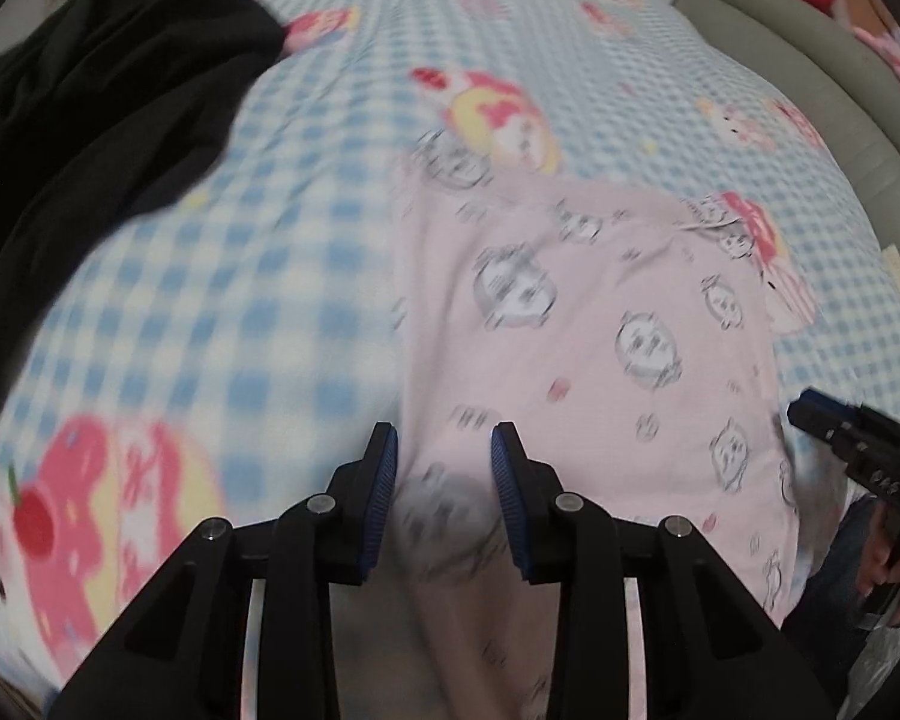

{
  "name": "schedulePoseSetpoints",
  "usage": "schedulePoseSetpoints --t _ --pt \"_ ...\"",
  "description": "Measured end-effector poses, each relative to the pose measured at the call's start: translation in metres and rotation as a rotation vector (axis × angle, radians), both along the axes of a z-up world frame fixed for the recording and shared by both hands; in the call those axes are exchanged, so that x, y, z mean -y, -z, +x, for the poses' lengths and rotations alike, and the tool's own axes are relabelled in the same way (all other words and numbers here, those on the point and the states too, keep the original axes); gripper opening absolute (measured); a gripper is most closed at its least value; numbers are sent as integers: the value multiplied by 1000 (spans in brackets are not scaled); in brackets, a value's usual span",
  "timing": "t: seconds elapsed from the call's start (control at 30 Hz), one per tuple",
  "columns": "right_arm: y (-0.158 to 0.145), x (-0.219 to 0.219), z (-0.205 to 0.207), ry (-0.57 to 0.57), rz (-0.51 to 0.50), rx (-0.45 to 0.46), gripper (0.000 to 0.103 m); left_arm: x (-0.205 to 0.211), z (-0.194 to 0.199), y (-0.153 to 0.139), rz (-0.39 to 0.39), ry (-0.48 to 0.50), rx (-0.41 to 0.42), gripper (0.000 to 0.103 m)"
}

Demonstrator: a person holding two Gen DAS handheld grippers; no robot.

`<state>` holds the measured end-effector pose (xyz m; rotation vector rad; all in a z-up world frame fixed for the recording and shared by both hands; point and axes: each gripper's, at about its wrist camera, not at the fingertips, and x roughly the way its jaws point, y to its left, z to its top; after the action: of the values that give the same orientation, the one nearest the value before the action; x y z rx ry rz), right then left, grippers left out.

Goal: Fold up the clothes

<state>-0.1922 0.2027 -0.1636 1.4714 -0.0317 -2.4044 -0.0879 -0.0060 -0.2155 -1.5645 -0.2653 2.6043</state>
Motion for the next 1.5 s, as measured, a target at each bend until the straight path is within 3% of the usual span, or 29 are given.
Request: schedulePoseSetpoints --t 0.1,0.23,0.33,0.4,0.57,0.67,0.73,0.8,0.87,0.93,1.03,1.13,1.23,1.27,1.37,1.5 --pt "1 24 -17 -69 -38 4 42 -9 -23 -1 26 38 -24 34" --pt "30 46 -46 -105 76 62 42 -7 -53 15 -75 10 54 32" --pt "34 25 -49 -62 80 78 39 15 -50 8 -95 -69 60 28" --pt "24 7 -51 -11 56 64 46 25 -49 -3 -111 -96 29 29" --pt "0 3 -75 14 29 -28 53 6 -69 -17 60 18 -53 33" --pt "8 19 -97 -17 49 -16 53 -16 -93 1 19 78 -24 33" --pt "17 23 -106 -27 69 5 53 -6 -99 10 -31 32 1 32" --pt "25 16 -111 -11 75 22 53 5 -104 19 -81 -19 24 23" --pt "27 5 -113 31 94 17 54 20 -99 17 -20 -69 17 22" --pt "21 -7 -112 89 125 -14 60 17 -92 7 -26 -68 -20 28" --pt "11 -7 -110 57 41 -33 60 -16 -93 -3 67 65 -61 36" --pt "15 16 -107 -22 30 -26 62 -48 -104 8 62 154 -36 37" --pt "33 33 -104 -41 115 12 62 -44 -107 31 -50 118 36 36" --pt "34 27 -101 -25 119 14 61 -33 -103 31 -45 87 40 36" --pt "26 5 -86 40 128 17 62 7 -82 17 1 -16 27 34" --pt "3 -13 -49 34 10 29 62 18 -31 -4 137 -34 -11 37"
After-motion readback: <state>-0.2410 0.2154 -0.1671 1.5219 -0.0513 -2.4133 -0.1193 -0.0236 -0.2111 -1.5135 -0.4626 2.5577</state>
